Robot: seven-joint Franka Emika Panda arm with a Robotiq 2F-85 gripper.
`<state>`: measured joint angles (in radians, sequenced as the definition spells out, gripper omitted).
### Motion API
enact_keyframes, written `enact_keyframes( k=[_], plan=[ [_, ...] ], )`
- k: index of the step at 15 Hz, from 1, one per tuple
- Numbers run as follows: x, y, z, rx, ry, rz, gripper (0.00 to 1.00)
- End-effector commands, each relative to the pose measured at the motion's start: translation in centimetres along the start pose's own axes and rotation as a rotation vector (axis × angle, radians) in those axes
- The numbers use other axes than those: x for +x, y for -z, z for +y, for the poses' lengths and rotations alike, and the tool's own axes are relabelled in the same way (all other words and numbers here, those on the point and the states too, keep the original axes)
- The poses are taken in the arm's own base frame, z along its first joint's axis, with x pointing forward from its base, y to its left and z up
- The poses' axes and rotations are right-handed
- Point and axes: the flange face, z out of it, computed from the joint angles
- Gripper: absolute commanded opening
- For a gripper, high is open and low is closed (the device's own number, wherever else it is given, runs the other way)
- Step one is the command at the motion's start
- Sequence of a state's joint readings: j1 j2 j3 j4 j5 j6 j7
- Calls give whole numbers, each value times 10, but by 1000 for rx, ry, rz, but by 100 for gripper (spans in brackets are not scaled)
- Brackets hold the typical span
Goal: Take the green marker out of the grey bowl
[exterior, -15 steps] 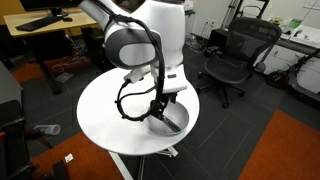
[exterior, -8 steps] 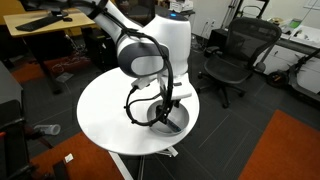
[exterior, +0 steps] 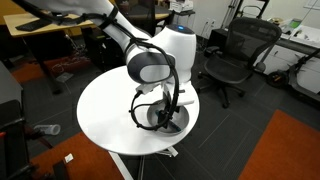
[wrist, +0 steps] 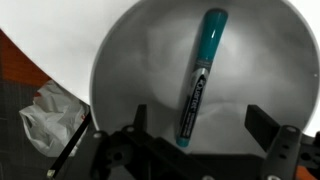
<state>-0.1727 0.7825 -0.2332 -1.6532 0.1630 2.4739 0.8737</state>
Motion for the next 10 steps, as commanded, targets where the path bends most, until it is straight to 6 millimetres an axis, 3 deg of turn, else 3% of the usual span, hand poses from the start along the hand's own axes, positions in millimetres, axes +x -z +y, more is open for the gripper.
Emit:
enact_keyframes(
  k=[1, 5, 6, 7, 10],
  plan=[
    [5, -7, -8, -22, -18, -32, 100],
    [5, -15, -10, -42, -13, -42, 100],
    [5, -17, -11, -46, -13, -43, 75],
    [5, -18, -11, -53, -13, -43, 74],
    [4, -22, -12, -57, -11, -49, 51]
  ],
)
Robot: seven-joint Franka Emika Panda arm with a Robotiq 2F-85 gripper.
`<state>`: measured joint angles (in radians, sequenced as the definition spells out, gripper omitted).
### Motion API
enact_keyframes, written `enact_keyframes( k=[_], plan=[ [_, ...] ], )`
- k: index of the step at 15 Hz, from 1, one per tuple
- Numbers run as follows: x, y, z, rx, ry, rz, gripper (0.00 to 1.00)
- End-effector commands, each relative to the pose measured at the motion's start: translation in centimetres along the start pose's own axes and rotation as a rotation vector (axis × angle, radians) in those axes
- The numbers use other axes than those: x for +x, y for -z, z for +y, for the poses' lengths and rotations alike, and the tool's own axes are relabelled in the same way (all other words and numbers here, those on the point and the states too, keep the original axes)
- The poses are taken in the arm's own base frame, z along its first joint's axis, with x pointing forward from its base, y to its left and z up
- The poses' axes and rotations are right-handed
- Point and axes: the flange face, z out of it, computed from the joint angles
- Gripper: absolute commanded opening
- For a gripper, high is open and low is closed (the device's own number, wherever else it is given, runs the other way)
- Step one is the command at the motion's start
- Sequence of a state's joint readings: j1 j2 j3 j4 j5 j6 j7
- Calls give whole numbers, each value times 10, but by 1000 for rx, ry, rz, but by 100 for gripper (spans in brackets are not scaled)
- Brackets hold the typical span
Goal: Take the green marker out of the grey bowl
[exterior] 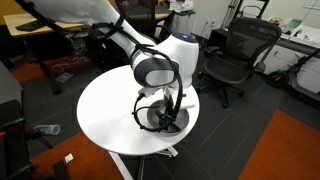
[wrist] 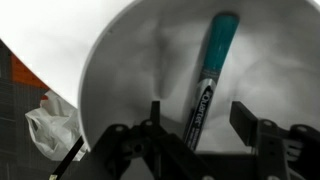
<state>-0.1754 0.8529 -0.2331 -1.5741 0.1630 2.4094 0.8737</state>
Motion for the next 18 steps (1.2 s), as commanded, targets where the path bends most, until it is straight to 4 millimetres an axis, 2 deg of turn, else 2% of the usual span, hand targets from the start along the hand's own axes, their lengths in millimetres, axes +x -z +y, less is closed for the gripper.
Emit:
enact_keyframes(
  k=[1, 6, 7, 9, 12, 18],
  plan=[
    [4, 0, -6, -8, -19, -23, 42],
    [5, -2, -7, -10, -18, -25, 5],
    [5, -2, -7, -10, -17, -25, 0],
    [3, 1, -7, 4, -5, -41, 5],
    [-1, 14, -5, 30, -4, -38, 5],
    [-6, 61, 0, 86, 12, 8, 5]
  ],
)
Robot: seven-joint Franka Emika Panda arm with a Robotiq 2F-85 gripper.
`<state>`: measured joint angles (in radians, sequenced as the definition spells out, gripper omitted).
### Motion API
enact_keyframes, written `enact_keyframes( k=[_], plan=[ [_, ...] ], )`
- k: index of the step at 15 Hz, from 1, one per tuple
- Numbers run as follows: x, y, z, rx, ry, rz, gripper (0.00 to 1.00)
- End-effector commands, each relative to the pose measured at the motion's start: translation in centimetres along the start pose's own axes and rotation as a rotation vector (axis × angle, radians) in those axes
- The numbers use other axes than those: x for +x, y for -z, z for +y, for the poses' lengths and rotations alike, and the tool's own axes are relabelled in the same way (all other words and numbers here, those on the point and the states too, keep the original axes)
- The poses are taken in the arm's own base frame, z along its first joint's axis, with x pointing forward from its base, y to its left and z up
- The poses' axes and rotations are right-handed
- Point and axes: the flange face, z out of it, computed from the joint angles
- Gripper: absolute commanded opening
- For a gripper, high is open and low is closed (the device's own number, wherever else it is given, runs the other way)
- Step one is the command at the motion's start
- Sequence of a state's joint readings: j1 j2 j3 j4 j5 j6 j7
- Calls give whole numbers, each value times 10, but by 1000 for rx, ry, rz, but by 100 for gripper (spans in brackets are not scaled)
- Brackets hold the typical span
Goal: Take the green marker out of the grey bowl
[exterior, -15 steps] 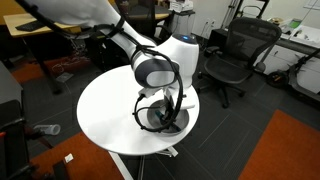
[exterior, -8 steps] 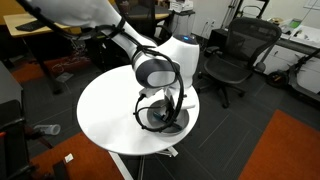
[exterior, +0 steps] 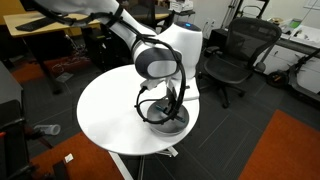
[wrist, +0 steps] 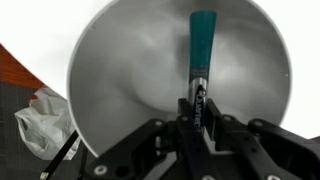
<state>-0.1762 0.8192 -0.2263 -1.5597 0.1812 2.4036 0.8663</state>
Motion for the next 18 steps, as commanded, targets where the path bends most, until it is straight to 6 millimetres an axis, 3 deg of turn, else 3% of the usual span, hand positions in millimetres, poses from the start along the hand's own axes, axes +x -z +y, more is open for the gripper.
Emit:
enact_keyframes(
  k=[1, 5, 10, 13, 18],
  plan=[
    [-10, 43, 10, 49, 19, 11, 5],
    [-26, 81, 14, 92, 74, 32, 5],
    [-64, 125, 25, 163, 193, 58, 5],
    [-96, 139, 29, 169, 271, 61, 5],
    [-151, 144, 41, 141, 377, 69, 5]
  ],
)
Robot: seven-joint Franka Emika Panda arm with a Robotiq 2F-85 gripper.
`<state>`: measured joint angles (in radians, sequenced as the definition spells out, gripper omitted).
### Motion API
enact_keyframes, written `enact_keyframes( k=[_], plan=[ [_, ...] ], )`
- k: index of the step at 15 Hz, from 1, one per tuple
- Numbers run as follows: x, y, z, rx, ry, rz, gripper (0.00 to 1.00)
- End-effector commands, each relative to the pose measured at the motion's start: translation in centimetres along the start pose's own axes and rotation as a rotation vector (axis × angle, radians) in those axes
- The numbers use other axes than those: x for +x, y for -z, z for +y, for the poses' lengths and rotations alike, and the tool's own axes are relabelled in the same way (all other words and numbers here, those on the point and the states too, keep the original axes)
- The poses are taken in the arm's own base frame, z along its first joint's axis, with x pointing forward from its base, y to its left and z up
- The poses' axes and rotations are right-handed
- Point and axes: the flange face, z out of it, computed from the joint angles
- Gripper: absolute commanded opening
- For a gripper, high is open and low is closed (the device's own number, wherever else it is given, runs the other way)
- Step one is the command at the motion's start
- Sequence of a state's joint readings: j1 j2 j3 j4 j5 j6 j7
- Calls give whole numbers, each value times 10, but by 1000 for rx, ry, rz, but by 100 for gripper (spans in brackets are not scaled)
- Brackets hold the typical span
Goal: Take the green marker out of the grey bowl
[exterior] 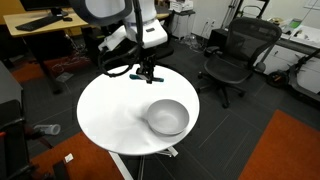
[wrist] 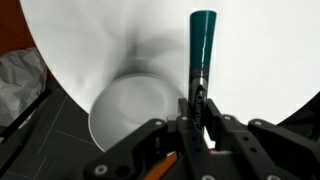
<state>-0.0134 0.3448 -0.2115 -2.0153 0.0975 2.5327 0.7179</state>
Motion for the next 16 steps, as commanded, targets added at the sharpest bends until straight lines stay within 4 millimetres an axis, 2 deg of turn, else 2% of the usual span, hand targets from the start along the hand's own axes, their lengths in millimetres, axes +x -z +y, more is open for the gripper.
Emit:
enact_keyframes(
  k=[1, 7, 10, 16],
  plan=[
    [-44, 10, 8, 2, 71, 10, 5],
    [-91, -5, 20, -16, 126, -35, 5],
    [-102, -19, 28, -34, 129, -59, 5],
    [-108, -50, 42, -79, 141, -82, 5]
  ],
)
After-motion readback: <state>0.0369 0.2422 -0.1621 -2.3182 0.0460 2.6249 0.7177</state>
